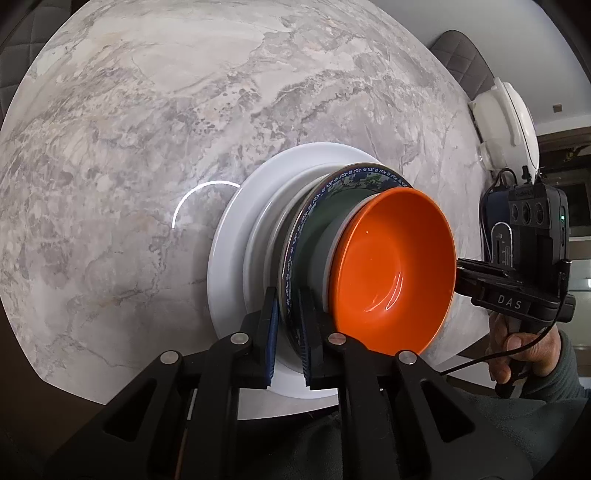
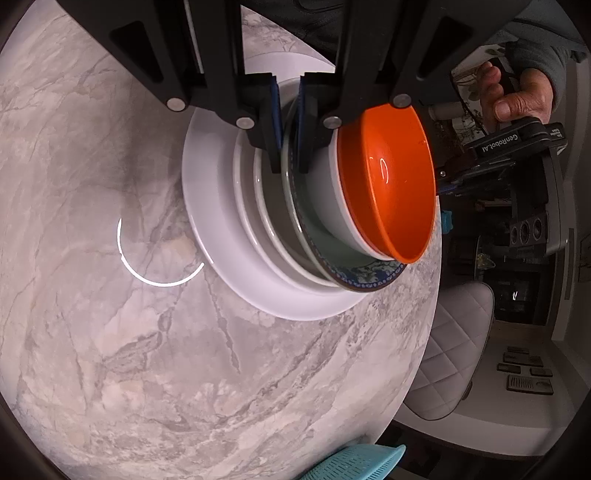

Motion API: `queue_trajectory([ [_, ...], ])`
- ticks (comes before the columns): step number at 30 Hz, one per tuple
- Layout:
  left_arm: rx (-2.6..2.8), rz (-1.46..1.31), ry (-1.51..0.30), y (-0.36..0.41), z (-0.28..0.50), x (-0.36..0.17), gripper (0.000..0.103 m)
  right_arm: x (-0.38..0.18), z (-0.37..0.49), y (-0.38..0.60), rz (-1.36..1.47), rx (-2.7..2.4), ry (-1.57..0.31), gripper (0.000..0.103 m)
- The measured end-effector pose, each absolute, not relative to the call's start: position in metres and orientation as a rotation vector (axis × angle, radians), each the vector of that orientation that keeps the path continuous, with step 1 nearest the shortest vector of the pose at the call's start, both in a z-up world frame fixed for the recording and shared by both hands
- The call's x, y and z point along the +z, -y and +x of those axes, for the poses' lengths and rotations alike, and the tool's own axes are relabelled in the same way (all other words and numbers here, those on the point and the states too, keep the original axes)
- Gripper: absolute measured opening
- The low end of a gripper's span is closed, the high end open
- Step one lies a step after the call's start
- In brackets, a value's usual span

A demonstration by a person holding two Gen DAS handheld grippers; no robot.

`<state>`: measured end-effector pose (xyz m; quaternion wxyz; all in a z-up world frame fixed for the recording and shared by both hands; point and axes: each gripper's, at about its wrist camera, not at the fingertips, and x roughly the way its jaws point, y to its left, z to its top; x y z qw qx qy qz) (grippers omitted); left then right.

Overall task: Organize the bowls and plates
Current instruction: 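Carry the nested bowls with both tools and lower them onto the plate stack, then open both tools and lift them away from the stacked dishes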

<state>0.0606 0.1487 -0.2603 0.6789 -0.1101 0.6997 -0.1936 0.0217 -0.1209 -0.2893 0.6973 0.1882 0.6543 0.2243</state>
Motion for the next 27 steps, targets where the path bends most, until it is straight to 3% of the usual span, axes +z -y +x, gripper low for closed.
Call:
queue_trajectory([
  [4,-0.432,-0.230,-1.534,-0.153,0.055,-0.254,0.013,-0.286,0.017,0.122,0.403,0.475,-1.441,0.016],
  [6,-0.408,-0.206,-1.516,-0.156,0.050,-0.248,0.022,-0.281,0.015,0.122,0.389,0.463,-1.423,0.019],
  [8,-0.378,-0.187,-1.493,-0.160,0.044,-0.239,0.042,-0.273,0.011,0.125,0.361,0.433,-1.402,0.030],
  [10,-0.350,-0.167,-1.437,-0.165,0.037,-0.223,0.058,-0.266,0.006,0.132,0.346,0.397,-1.380,0.055],
  [11,-0.334,-0.150,-1.393,-0.167,0.032,-0.213,0.067,-0.261,0.003,0.137,0.358,0.398,-1.364,0.060],
  [16,-0.140,-0.066,-1.149,-0.168,0.000,-0.154,0.071,-0.226,-0.010,0.155,0.333,0.375,-1.240,0.088],
  [22,0.202,0.090,-0.715,-0.112,-0.069,-0.067,0.074,-0.191,-0.025,0.157,0.242,0.422,-1.122,0.094],
  [25,0.210,-0.018,-0.682,-0.085,-0.097,-0.047,0.091,-0.174,-0.038,0.164,0.236,0.468,-1.074,0.103],
  [27,0.161,-0.167,-0.756,-0.075,-0.104,-0.049,0.092,-0.163,-0.047,0.169,0.223,0.504,-1.054,0.103],
])
